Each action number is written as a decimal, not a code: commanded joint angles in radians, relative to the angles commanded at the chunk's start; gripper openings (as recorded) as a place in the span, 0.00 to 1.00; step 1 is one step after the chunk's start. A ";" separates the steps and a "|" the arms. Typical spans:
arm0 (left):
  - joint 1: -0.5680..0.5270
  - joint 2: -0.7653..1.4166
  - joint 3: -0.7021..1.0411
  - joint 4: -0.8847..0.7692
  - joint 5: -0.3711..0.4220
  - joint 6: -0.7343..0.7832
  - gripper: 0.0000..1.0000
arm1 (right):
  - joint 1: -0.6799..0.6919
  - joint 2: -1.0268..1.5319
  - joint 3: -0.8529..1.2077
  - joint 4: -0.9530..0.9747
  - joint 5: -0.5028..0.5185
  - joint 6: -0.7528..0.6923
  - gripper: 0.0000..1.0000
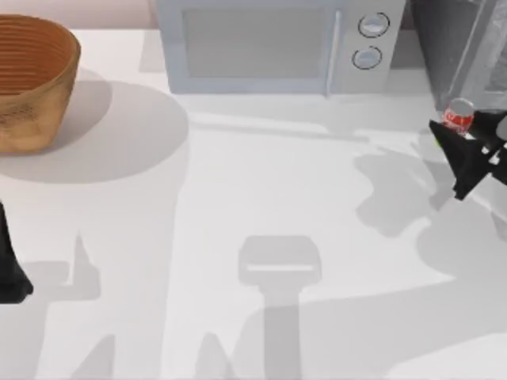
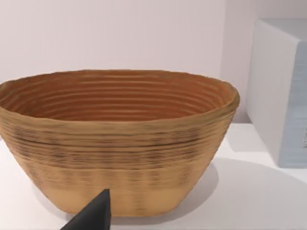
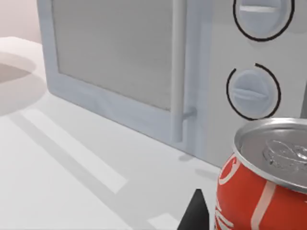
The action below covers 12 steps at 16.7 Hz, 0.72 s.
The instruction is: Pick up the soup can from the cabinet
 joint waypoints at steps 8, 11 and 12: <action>0.000 0.000 0.000 0.000 0.000 0.000 1.00 | 0.000 0.000 0.000 0.000 0.000 0.000 0.98; 0.000 0.000 0.000 0.000 0.000 0.000 1.00 | 0.000 0.000 0.000 0.000 0.000 0.000 1.00; 0.000 0.000 0.000 0.000 0.000 0.000 1.00 | 0.000 0.000 0.000 0.000 0.000 0.000 1.00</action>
